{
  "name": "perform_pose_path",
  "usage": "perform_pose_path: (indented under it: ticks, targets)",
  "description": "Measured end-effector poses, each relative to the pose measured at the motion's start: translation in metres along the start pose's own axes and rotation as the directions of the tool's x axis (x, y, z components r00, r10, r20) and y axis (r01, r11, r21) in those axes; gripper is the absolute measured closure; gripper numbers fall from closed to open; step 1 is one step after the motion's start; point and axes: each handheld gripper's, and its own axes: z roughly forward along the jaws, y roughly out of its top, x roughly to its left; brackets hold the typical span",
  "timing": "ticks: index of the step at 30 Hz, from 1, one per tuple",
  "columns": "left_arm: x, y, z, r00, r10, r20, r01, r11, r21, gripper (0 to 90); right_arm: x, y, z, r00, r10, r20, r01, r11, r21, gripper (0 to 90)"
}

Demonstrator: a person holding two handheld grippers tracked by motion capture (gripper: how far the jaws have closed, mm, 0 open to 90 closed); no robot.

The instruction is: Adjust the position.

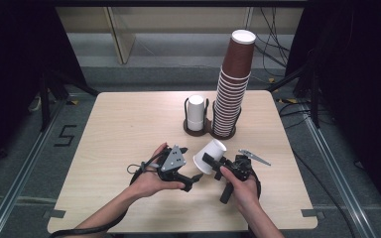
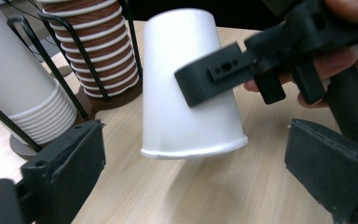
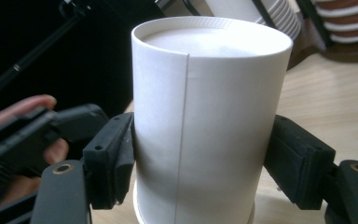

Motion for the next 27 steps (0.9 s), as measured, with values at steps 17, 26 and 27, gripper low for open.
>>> perform_pose_path:
  ticks: [17, 26, 27]
  targets:
    - [-0.001, -0.011, 0.032, 0.9996, -0.017, 0.025, 0.017, 0.9999, -0.002, 3.6, 0.008, -0.002, 0.000, 0.9983, 0.043, -0.039, -0.044, 0.999, -0.011, 29.7]
    - [-0.003, -0.009, 0.040, 0.9999, -0.011, 0.008, 0.011, 0.9996, -0.027, 13.9, 0.011, -0.001, -0.002, 0.9975, 0.049, -0.051, -0.050, 0.999, -0.018, 29.7]
    - [-0.002, -0.009, 0.040, 0.9999, -0.012, 0.010, 0.012, 0.9996, -0.026, 14.1, 0.010, -0.001, -0.002, 0.9980, 0.044, -0.045, -0.045, 0.999, -0.022, 29.7]
